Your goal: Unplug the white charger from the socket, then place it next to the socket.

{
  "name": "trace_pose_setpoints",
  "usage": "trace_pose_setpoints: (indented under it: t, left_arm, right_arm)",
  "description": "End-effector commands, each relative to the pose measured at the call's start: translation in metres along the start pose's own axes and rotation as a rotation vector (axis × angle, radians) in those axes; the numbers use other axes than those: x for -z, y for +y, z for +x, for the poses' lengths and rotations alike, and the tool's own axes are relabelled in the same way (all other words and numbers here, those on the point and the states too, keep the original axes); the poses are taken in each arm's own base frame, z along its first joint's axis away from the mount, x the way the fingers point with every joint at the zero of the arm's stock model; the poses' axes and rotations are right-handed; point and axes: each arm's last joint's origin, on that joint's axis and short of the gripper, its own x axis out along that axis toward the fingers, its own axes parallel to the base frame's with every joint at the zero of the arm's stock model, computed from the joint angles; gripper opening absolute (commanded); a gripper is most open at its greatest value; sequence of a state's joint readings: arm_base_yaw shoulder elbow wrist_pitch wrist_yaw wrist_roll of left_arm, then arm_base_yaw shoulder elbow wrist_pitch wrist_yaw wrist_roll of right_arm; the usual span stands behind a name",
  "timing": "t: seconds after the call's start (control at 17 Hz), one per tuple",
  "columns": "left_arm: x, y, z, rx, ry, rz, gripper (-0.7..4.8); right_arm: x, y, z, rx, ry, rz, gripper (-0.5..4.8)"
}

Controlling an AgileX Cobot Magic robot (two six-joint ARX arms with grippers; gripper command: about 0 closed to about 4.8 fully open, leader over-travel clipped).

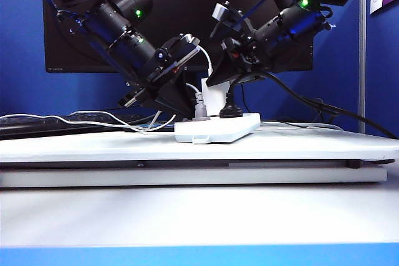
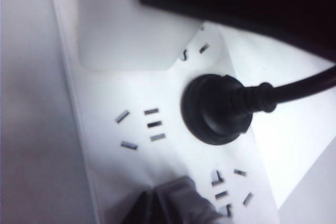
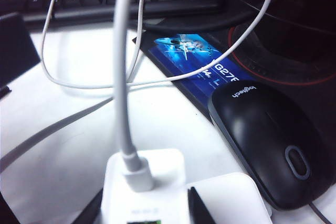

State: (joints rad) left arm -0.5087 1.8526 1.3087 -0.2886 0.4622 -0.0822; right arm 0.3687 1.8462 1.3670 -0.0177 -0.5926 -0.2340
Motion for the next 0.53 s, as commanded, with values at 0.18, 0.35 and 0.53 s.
trace_pose_setpoints:
  t: [0.18,0.35,0.53]
  left_arm:
    - [0.0206,0.0046,0.0227,0.013,0.12,-0.039,-0.05]
    - [0.0207,0.0047,0.0229,0.014,0.12,-0.039,-0.05]
    - [0.0207,0.0047,0.0229,0.015,0.121,-0.04,-0.05]
  right_arm:
    - [-0.0402,0.015,-0.011,-0.143,-0.221,-0.057,0.38]
    - [-0.0404,0.0165,-0.0101,-0.089,-0.217,-0.203,0.17]
    - [-0.0425,0.0182,-0.0099,-0.148,-0.233,-0.054,0.18]
